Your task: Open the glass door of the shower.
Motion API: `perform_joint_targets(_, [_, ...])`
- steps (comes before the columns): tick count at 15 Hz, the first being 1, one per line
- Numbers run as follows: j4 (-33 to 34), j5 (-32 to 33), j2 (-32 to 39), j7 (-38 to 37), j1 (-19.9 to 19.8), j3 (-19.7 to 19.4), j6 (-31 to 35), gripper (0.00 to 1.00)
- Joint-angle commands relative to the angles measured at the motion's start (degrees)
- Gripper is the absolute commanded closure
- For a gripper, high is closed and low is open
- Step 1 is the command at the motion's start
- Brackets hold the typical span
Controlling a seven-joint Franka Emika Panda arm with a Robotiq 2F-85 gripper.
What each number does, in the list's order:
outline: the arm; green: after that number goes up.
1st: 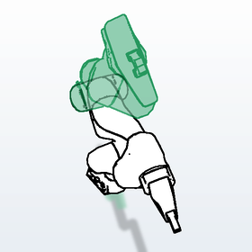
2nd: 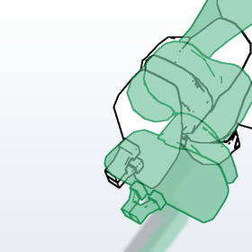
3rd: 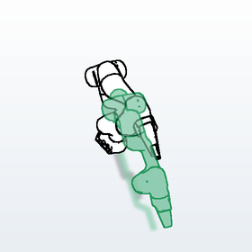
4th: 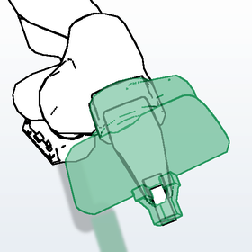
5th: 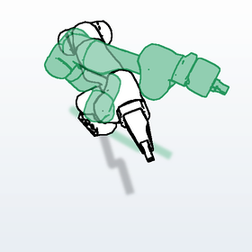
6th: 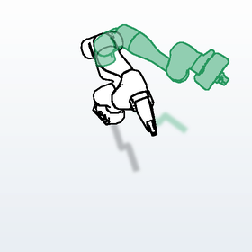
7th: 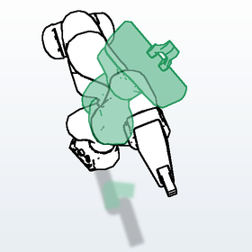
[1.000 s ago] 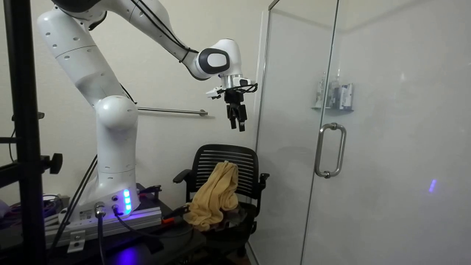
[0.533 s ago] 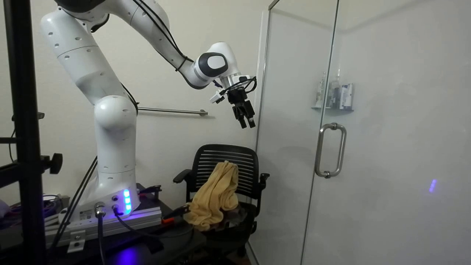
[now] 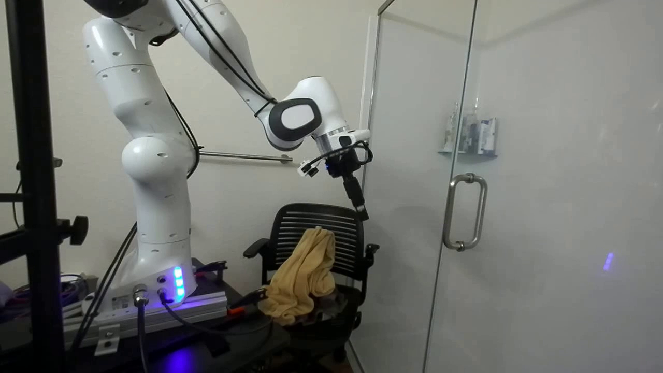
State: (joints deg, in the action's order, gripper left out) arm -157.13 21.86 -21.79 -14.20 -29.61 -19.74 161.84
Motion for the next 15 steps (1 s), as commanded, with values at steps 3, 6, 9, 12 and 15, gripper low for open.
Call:
perform_joint_targets(3, [-1.8,-1.9,-1.4,6.8,3.2,-6.6,1.1,0.0])
perform_joint_targets(6, [-3.3,14.3,1.1,-2.0,-6.9,-0.2,12.2,0.0])
perform_joint_targets(9, [-1.8,30.4,2.7,-8.5,-18.7,3.6,22.3,0.0])
perform_joint_targets(12, [-1.8,41.7,1.1,-7.6,-30.8,2.5,33.1,0.0])
perform_joint_targets(15, [-2.1,35.2,-3.6,-2.8,-26.4,-8.2,36.5,0.0])
